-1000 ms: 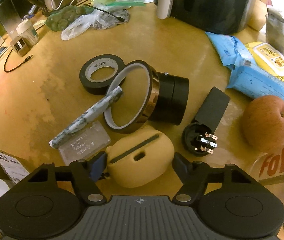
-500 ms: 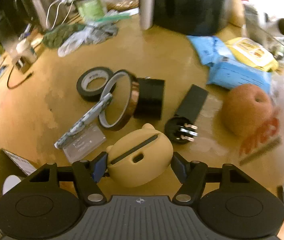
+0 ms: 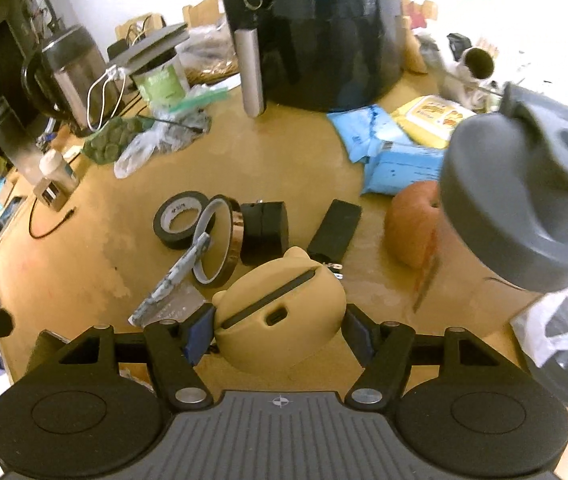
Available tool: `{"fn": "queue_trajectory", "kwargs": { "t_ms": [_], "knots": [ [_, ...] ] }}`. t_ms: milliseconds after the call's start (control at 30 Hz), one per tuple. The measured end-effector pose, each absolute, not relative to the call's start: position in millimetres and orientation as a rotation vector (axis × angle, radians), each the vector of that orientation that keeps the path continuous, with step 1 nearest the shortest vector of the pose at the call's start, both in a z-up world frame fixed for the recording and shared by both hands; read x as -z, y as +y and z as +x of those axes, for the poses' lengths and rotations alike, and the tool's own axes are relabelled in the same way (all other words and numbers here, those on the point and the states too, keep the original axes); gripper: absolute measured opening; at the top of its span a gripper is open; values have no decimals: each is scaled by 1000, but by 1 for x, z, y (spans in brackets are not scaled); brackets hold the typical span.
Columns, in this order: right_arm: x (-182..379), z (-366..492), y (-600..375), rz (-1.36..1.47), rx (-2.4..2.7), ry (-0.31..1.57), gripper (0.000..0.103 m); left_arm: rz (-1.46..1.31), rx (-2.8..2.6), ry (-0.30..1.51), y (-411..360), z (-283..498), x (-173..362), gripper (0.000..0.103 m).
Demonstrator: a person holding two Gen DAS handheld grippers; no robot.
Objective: Organize rigid objects
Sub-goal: 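Move the right tool to the yellow rounded case and grasp it, then grasp the marbled stick with the left tool while the right tool holds the yellow case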
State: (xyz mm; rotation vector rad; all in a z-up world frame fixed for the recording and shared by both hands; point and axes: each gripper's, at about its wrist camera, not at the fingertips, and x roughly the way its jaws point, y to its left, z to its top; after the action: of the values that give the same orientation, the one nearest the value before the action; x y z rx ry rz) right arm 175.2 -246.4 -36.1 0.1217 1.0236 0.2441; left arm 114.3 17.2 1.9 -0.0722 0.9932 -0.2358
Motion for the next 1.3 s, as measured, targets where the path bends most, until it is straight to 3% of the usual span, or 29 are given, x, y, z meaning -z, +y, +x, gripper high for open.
{"fn": "queue_trajectory", "kwargs": {
  "t_ms": [367,1200,1300],
  "knots": [
    [10,160,-266,148,-247,976,71,16,321,982,-8,148,4,53],
    [-1,112,-287,241,-166,969,71,130,433,1114,-26,209,80,53],
    [-2,108,-290,247,-152,968,71,139,450,1130,-31,216,89,49]
  ]
}}
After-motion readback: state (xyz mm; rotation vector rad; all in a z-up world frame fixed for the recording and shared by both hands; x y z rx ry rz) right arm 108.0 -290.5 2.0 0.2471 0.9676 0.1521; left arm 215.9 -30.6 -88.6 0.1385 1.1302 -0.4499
